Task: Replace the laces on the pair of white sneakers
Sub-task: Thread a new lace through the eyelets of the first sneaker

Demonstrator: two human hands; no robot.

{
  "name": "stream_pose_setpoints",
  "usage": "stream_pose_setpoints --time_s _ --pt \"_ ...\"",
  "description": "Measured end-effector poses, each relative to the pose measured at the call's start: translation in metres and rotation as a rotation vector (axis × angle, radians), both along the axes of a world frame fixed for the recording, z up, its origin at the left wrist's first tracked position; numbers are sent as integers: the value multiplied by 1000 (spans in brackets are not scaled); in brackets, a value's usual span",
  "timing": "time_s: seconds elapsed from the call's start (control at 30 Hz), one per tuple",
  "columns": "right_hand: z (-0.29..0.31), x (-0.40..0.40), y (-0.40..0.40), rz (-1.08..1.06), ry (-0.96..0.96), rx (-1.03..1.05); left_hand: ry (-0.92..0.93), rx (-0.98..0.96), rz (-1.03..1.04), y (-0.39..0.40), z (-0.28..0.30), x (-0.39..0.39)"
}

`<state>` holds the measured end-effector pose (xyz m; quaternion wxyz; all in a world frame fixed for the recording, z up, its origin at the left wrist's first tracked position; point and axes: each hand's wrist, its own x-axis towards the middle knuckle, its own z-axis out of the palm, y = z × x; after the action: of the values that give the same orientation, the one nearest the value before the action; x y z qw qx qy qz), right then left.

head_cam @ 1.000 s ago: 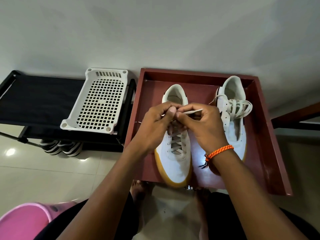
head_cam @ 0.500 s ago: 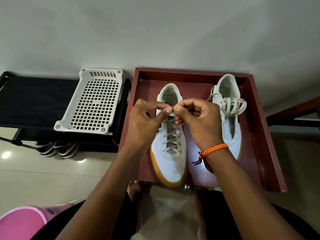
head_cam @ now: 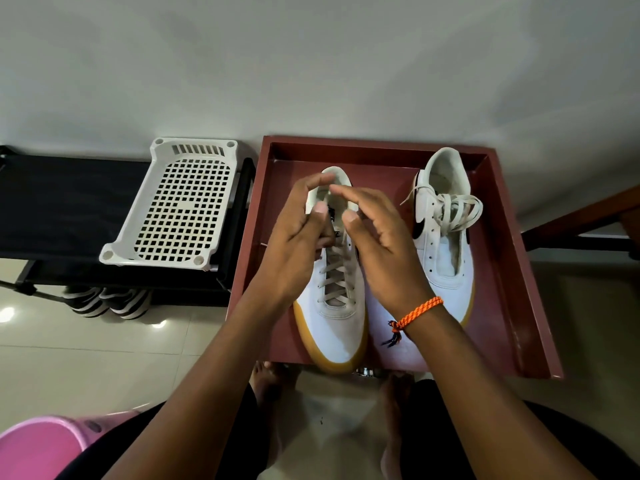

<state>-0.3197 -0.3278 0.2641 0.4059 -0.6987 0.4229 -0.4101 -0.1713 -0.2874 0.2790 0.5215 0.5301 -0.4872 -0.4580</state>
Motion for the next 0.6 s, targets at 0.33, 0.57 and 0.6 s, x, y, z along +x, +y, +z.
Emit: stream_pose_setpoints --time_s 0.33,0.57,0.6 --pt "-9 -3 -7 20 96 73 40 16 -32 3 5 -13" --pt "-10 -5 -4 26 209 67 130 82 12 0 5 -2" --pt "-10 -4 -3 38 226 73 142 82 8 0 7 -2"
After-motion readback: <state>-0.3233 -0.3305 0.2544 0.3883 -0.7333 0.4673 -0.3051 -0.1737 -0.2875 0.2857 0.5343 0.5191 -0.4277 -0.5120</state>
